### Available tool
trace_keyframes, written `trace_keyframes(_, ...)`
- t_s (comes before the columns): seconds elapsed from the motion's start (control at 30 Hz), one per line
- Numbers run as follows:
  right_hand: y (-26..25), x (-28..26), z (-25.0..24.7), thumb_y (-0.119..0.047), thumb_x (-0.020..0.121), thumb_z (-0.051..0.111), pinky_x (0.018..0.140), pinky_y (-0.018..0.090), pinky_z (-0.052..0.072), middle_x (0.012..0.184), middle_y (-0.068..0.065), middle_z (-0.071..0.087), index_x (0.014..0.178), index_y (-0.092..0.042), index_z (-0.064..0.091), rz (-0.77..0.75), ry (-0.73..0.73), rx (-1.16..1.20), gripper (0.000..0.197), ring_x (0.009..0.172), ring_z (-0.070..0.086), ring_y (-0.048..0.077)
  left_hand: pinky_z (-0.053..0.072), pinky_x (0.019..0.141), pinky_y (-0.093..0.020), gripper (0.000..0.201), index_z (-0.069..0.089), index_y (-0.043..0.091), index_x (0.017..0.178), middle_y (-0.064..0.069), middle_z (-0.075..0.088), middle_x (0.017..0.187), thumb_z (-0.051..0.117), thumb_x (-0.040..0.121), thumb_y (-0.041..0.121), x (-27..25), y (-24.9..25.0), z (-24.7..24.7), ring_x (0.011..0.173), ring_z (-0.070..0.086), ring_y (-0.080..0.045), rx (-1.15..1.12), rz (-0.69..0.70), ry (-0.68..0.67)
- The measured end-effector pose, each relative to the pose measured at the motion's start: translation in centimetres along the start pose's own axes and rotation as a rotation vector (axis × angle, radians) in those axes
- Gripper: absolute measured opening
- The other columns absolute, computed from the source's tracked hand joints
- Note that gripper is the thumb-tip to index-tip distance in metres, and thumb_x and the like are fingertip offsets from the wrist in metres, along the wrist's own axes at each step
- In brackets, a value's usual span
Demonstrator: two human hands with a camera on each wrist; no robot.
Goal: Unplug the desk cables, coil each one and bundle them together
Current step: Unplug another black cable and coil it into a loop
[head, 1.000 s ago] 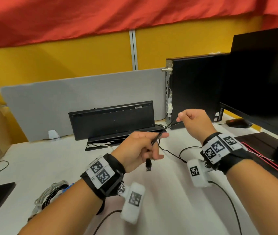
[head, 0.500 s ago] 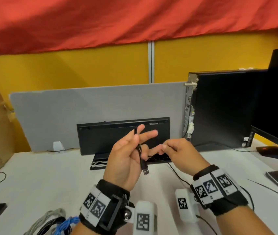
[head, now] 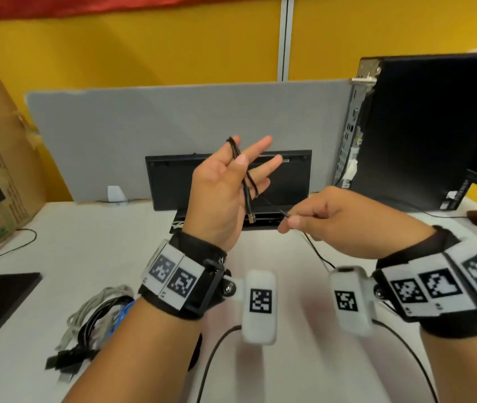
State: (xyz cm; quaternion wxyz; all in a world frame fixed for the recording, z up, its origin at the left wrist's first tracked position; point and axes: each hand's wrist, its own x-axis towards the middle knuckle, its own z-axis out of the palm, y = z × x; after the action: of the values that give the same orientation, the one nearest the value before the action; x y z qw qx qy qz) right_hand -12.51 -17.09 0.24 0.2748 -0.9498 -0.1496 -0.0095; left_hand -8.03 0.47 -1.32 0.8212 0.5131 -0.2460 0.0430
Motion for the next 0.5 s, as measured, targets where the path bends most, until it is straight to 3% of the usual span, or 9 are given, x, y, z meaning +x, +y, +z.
trace_keyframes(0.07,-0.9,-0.8,-0.6,-0.041,0.094,0.053,0.067,0.035,0.052,0.070,0.006,0.064,0.087,-0.040,0.074,-0.008,-0.057,-0.022,0.022,0.067,0.059,0.022,0.049,0.101,-0.045,0.048,0.022,0.007,0.150,-0.010,0.064,0.129,0.036,0.104,0.011,-0.2,-0.3,0.3,0.111,0.066,-0.025,0.073,-0.023,-0.049)
trace_keyframes(0.1,-1.2,-1.2,-0.8,-0.041,0.093,0.053,0.064,0.035,0.051,0.065,0.004,0.061,0.085,-0.038,0.075,-0.019,-0.086,-0.021,0.024,0.064,0.058,0.022,0.050,0.100,-0.039,0.048,0.022,0.007,0.150,-0.009,0.065,0.126,0.036,0.104,0.010,-0.2,-0.5,0.5,0.111,0.067,-0.023,0.099,-0.044,-0.076)
trace_keyframes(0.17,-1.5,-2.0,-1.3,-0.041,0.093,0.053,0.055,0.030,0.044,0.054,-0.005,0.052,0.077,-0.032,0.074,-0.057,-0.121,0.001,0.027,0.053,0.049,0.018,0.048,0.102,-0.038,0.047,0.028,0.009,0.149,-0.008,0.069,0.120,0.037,0.103,0.006,-0.3,-1.0,0.7,0.109,0.068,-0.023,0.140,-0.100,-0.128)
trace_keyframes(0.23,-1.4,-2.5,-1.9,-0.033,0.093,0.055,0.050,0.017,0.035,0.050,-0.017,0.050,0.072,-0.023,0.072,-0.120,-0.098,0.080,0.029,0.046,0.040,0.008,0.048,0.100,-0.043,0.045,0.034,0.009,0.147,-0.010,0.072,0.113,0.036,0.102,0.003,-0.4,-1.3,0.8,0.104,0.070,-0.025,0.156,-0.163,-0.186)
trace_keyframes(0.3,-1.0,-2.7,-2.6,-0.019,0.094,0.055,0.046,0.008,0.033,0.050,-0.024,0.053,0.073,-0.012,0.068,-0.164,-0.029,0.221,0.027,0.043,0.038,0.002,0.056,0.085,-0.037,0.042,0.037,0.006,0.143,-0.012,0.075,0.101,0.034,0.102,0.000,-0.7,-1.5,0.8,0.090,0.073,-0.026,0.136,-0.224,-0.251)
trace_keyframes(0.37,-0.3,-2.4,-3.0,-0.013,0.097,0.051,0.045,0.004,0.034,0.046,-0.020,0.051,0.075,-0.004,0.066,-0.178,0.076,0.326,0.028,0.041,0.045,-0.002,0.055,0.087,-0.039,0.040,0.042,0.001,0.140,-0.018,0.074,0.097,0.034,0.101,0.001,-0.9,-1.6,0.8,0.083,0.073,-0.034,0.150,-0.268,-0.313)
trace_keyframes(0.43,0.5,-1.6,-2.8,-0.018,0.098,0.051,0.049,0.003,0.037,0.046,-0.017,0.054,0.076,-0.007,0.067,-0.183,0.227,0.337,0.029,0.046,0.051,-0.005,0.050,0.093,-0.043,0.038,0.050,-0.001,0.133,-0.025,0.071,0.100,0.036,0.099,0.006,-1.0,-1.5,0.9,0.077,0.071,-0.037,0.197,-0.275,-0.379)
trace_keyframes(0.5,1.3,-0.9,-2.5,-0.026,0.095,0.057,0.053,0.005,0.040,0.055,-0.013,0.061,0.077,-0.015,0.072,-0.189,0.372,0.292,0.025,0.052,0.053,-0.004,0.049,0.087,-0.037,0.039,0.057,0.004,0.130,-0.025,0.071,0.097,0.035,0.098,0.008,-1.1,-1.6,1.1,0.069,0.069,-0.029,0.211,-0.278,-0.415)
